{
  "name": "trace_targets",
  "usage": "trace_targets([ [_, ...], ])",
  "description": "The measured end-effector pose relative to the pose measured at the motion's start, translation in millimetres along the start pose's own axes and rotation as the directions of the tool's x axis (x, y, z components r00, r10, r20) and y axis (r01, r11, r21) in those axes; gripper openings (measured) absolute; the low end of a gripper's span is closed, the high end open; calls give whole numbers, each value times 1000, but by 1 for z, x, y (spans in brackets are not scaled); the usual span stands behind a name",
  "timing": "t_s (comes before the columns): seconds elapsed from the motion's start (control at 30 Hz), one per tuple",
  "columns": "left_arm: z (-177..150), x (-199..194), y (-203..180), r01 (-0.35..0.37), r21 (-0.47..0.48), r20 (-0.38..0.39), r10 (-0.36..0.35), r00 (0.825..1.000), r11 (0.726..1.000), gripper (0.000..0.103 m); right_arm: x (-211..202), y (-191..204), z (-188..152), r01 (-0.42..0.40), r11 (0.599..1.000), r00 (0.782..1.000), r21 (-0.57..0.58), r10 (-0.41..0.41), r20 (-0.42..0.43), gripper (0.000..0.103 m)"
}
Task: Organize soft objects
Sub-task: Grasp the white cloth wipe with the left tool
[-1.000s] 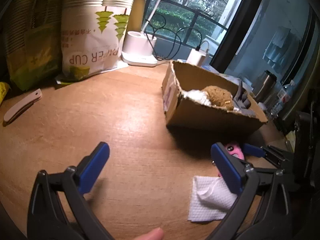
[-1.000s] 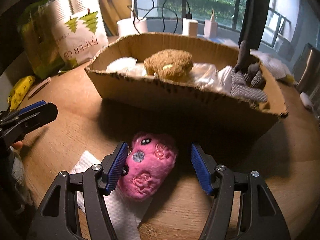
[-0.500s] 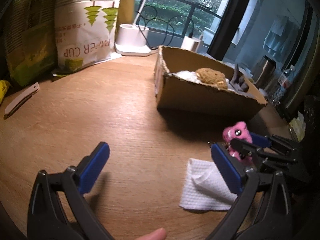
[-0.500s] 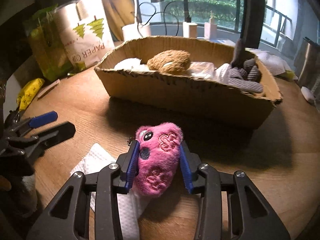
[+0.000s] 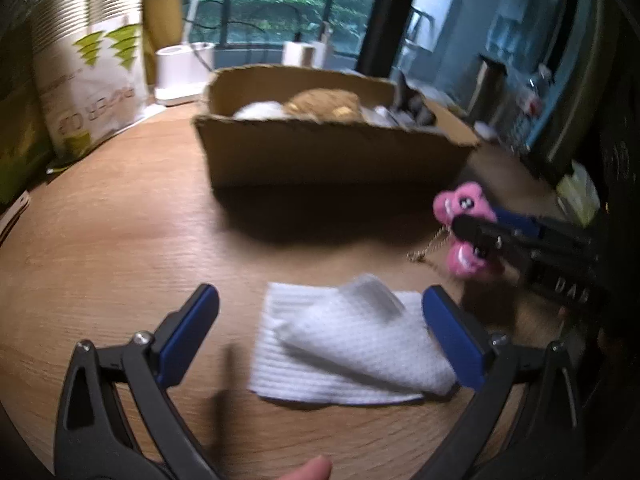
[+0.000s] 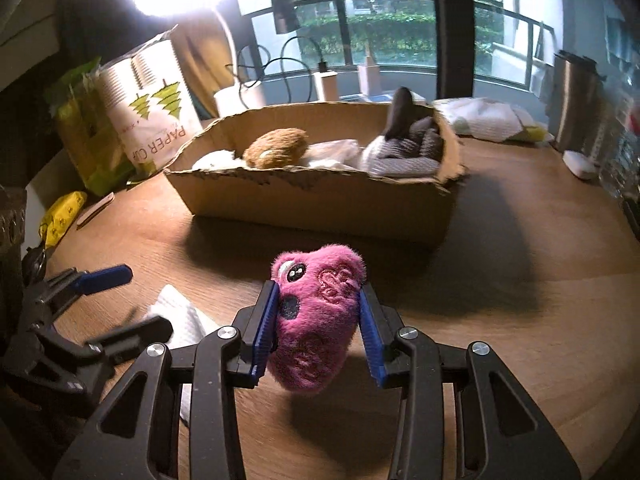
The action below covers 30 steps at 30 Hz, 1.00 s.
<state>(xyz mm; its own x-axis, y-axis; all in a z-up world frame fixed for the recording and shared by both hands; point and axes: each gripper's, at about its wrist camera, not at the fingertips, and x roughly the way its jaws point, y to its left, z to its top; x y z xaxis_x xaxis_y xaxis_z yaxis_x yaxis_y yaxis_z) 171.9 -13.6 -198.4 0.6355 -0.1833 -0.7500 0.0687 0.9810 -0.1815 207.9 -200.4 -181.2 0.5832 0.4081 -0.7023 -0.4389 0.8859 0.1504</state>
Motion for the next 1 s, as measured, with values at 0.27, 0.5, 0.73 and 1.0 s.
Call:
trace_targets([
  [0.27,-10,19,-29,-75,121,-67,84,994,990,101,-12,-28,-11,2,998,1000,58,-3,20,41],
  [0.5,-16,21,-38,-88,177,-72,102,992,980,89,-21,-41,-14,0,996,999,85,-3,37,41],
  [0.73,-17,16,-48,-55,207,-66,70,995,977,54,-25,-43,-16,-5,996,999,87,1,45,41],
  [1.0,-15,10,-49,15,183,-67,-3,998,983,33,-33,-35,-12,-6,998,998,59,2,57,41],
])
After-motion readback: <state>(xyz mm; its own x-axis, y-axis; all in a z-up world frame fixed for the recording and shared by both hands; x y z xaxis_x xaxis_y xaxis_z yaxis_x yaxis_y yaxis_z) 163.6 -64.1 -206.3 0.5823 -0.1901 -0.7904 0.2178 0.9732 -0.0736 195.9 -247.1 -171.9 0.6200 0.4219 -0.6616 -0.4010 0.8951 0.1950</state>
